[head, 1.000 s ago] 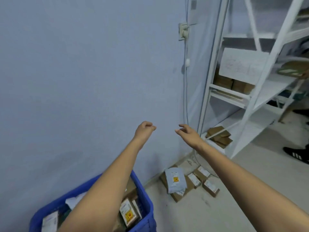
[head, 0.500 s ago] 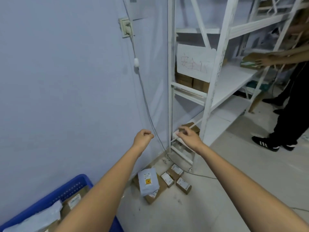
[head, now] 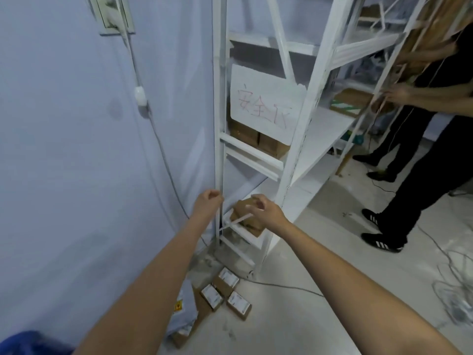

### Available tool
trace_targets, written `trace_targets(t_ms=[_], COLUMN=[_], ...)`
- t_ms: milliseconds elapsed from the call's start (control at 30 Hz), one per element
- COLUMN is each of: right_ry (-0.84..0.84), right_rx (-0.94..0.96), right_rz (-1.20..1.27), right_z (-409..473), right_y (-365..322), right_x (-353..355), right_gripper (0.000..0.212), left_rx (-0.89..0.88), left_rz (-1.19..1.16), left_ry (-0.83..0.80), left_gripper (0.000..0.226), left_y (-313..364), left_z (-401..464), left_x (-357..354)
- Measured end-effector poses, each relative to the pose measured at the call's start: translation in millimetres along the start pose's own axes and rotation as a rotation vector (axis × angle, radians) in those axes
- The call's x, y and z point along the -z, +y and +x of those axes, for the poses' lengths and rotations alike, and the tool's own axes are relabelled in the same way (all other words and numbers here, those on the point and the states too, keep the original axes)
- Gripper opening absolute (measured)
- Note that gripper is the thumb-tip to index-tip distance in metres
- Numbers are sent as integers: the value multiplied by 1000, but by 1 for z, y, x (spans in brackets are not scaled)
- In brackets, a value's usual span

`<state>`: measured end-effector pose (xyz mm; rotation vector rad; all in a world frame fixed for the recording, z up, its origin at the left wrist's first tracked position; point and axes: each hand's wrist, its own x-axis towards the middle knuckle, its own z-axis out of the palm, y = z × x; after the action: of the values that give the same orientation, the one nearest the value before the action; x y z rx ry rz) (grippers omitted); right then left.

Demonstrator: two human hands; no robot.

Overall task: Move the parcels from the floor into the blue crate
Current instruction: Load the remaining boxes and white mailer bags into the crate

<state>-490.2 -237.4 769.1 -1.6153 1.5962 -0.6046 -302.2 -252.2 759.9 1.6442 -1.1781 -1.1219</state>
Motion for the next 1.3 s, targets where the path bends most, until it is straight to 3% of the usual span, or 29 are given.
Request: trace_targets(t_ms=[233, 433, 533, 800, 1033, 1300], right_ry=[-175, -423, -527, -713, -749, -749], right_rx=[78, 139, 180, 124, -16, -204], right_rz=[-22, -30, -91, -148, -245, -337], right_z=[85, 159, 188, 208, 214, 242], right_y=[10, 37, 58, 124, 224, 447], right_x=[-9, -11, -10, -27, -102, -239], right_gripper=[53, 54, 51, 48, 43, 44], left_rx=[94, 234, 321, 527, 715, 879], left_rz=[-26, -125, -168, -264, -345, -366], left_ry=[108, 363, 477, 602, 613, 518], left_gripper=[15, 10, 7, 12, 12, 23], left_y=[-25, -48, -64, -128, -247, -475], left_z=[46, 63, 63, 26, 24, 69], left_x=[-9, -33, -59, -115, -156, -247])
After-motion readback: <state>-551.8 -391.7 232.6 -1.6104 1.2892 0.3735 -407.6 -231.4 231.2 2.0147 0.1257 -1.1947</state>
